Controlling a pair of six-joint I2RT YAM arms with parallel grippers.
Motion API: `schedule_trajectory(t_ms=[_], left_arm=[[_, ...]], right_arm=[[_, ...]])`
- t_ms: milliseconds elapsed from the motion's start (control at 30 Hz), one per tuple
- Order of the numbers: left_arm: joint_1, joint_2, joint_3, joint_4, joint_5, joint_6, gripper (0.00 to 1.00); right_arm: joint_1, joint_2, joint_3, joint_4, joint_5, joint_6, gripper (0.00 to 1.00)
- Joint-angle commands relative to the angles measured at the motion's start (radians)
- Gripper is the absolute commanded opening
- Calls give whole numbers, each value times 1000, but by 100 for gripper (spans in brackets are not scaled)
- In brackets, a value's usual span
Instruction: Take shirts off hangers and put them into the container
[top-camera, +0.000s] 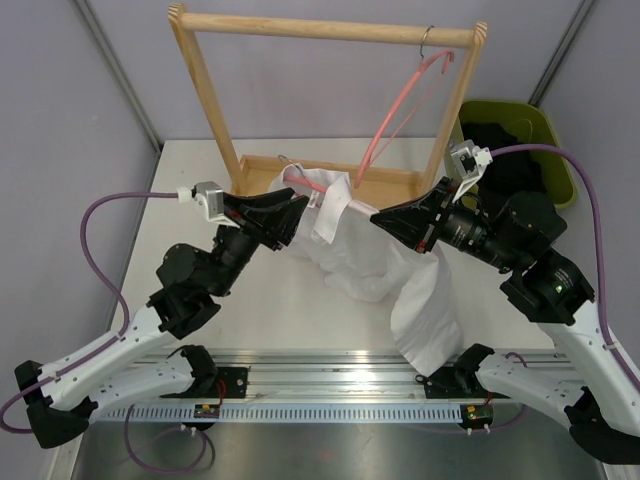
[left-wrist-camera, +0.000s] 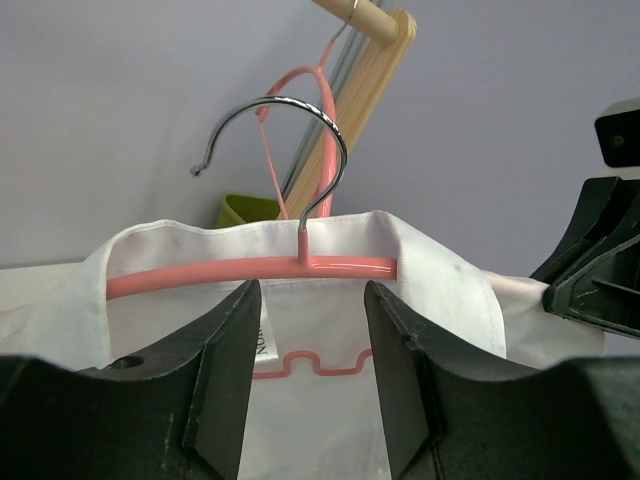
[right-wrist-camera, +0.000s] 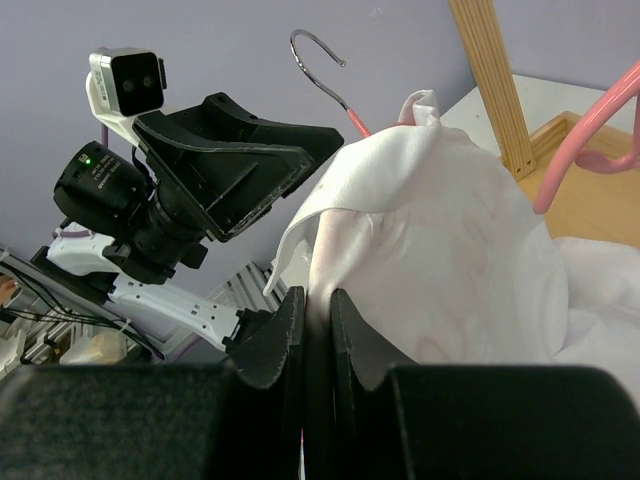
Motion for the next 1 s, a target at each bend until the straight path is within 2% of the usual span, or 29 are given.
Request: schedule_trajectory(t_ms=[0,500,733,967], left_arm=[[-10,-5,33,47,-62,41,49],[-10,156,132,145,-23,103,44],[-11,161,145,174,-33,118,40],[-11,121,128,199,-66,69,38]], right_arm=[[5,-18,42,91,6,-10,0],[7,-10,51,89,-28,-10,0],[7,-22,47,75,-22,-20,0],[7,-30,39,69,-15,-24,0]])
